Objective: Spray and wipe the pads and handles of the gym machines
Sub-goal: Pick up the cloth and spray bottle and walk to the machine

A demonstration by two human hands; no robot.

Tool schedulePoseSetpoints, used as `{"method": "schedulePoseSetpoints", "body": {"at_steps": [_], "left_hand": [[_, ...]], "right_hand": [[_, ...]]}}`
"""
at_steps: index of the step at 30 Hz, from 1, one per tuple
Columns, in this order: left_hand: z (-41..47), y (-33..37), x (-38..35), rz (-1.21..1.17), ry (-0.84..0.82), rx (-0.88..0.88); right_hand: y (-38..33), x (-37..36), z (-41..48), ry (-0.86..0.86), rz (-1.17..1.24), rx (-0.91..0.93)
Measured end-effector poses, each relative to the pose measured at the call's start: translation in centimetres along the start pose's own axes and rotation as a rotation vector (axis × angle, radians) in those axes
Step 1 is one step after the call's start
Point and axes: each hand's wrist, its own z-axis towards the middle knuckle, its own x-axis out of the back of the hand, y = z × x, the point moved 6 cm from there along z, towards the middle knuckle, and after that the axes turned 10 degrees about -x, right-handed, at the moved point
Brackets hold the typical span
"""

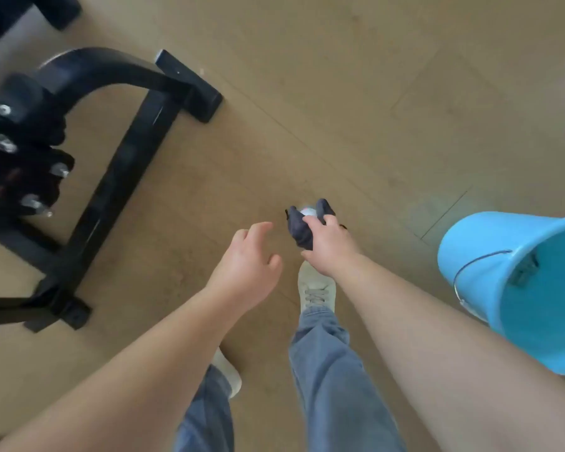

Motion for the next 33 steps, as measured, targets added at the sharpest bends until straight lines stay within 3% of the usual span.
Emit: {"method": "schedulePoseSetpoints", "body": {"at_steps": [2, 9, 14, 19, 26, 33], "left_hand": [[0.0, -0.5, 0.1, 0.025, -0.023, 0.01], [-0.8, -0.7, 0.9, 0.028, -0.09, 0.032], [-0.6, 0.8, 1.6, -0.02, -0.034, 0.001], [0.6, 0.3, 0.5, -0.049, -0.04, 0.001], [0.7, -0.9, -1.8, -0.023, -0.131, 0.009], [-3.4, 1.5, 1.0, 0.038, -0.138, 0.012]], "right_hand": [[-0.2, -0.4, 0.6, -0.044, 0.158, -0.017], [0.6, 1.8, -0.4, 0.008, 0.232, -0.13], [0.3, 1.4, -0.5, -0.007, 0.21, -0.125], [-1.1, -0.5, 1.3, 0.044, -0.045, -0.075], [-0.6, -0.2, 1.4, 0.055, 0.027, -0.114], [0.2, 3.8, -6.0, -0.024, 0.061, -0.074]]}}
